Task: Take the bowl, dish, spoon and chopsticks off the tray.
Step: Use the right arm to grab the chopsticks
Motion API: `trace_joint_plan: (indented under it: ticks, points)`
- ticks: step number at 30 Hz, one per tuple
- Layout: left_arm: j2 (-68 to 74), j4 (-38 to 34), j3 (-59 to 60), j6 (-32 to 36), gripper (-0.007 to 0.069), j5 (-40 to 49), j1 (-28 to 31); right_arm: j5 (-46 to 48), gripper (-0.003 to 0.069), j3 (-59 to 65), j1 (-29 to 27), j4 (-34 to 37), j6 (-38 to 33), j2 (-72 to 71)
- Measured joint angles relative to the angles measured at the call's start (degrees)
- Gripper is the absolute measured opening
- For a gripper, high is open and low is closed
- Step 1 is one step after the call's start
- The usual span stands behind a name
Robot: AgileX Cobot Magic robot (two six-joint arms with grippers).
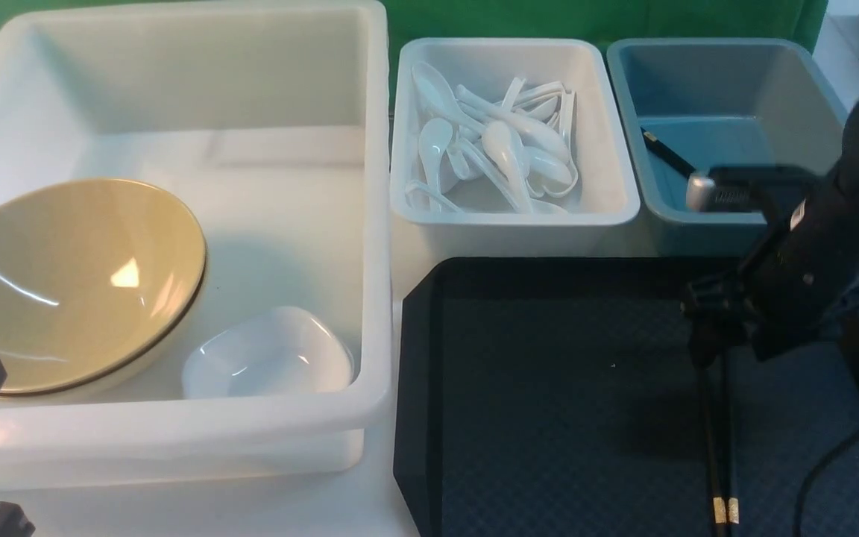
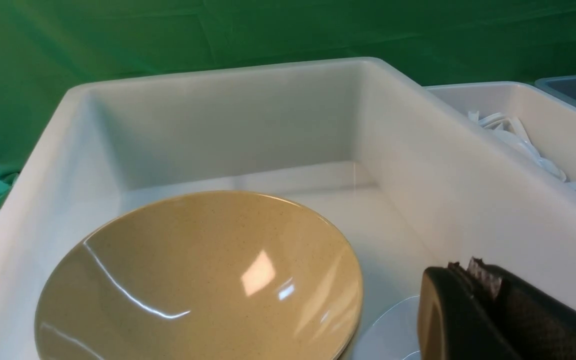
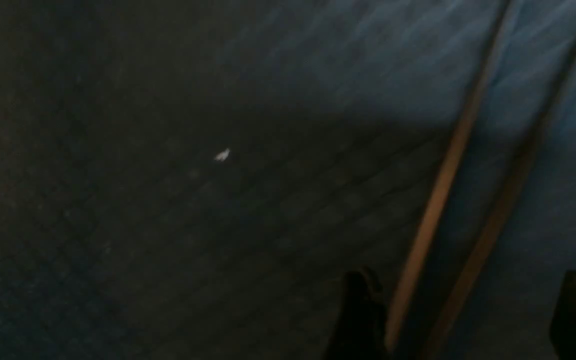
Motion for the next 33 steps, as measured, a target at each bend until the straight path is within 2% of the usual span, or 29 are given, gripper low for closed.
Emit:
trace_joint_plan:
  ticks: [5, 9, 14, 17, 19, 20, 21, 22, 23, 25, 33]
  points:
    - [0.0, 0.0, 0.0, 0.0, -0.0006, -0.1, 0.0, -4.3, 0.0509, 3.9, 1.4, 1.0, -0.8, 0.0]
    - [0.0, 0.0, 0.0, 0.0, -0.0006, -0.7, 0.0, -3.9, 0.0509, 3.9, 3.8, -5.3, 2.5, 1.1]
    - [0.0, 0.0, 0.0, 0.0, -0.0006, -0.9, 0.0, -2.7, 0.0504, 3.9, 5.2, -8.1, 4.2, 3.1]
    - [0.0, 0.0, 0.0, 0.0, -0.0006, -0.9, 0.0, -2.1, 0.0463, 3.3, 6.2, -10.1, 3.9, 4.0]
    - [0.0, 0.0, 0.0, 0.0, -0.0006, -0.9, 0.0, -1.4, 0.0405, 3.1, 6.7, -10.9, 3.0, 4.5]
    - [0.0, 0.0, 0.0, 0.0, -0.0006, -0.9, 0.0, -1.0, 0.0318, 2.8, 7.2, -10.9, 1.9, 4.8]
    - [0.0, 0.0, 0.0, 0.0, -0.0006, -0.9, 0.0, -0.7, 0.0262, 2.6, 7.4, -10.9, 1.2, 5.0]
    - [0.0, 0.0, 0.0, 0.0, -0.0006, -0.9, 0.0, -0.7, 0.0251, 2.6, 7.5, -10.9, 1.1, 5.0]
    - [0.0, 0.0, 0.0, 0.0, -0.0006, -0.9, 0.0, -0.5, 0.0159, 2.6, 7.7, -10.9, -0.4, 5.0]
    - [0.0, 0.0, 0.0, 0.0, -0.0006, -0.9, 0.0, -0.5, 0.0129, 2.6, 7.8, -10.9, -1.1, 5.0]
    - [0.0, 0.0, 0.0, 0.0, -0.0006, -0.9, 0.0, 0.5, 0.0132, 3.8, 8.2, -8.5, -6.7, 1.1]
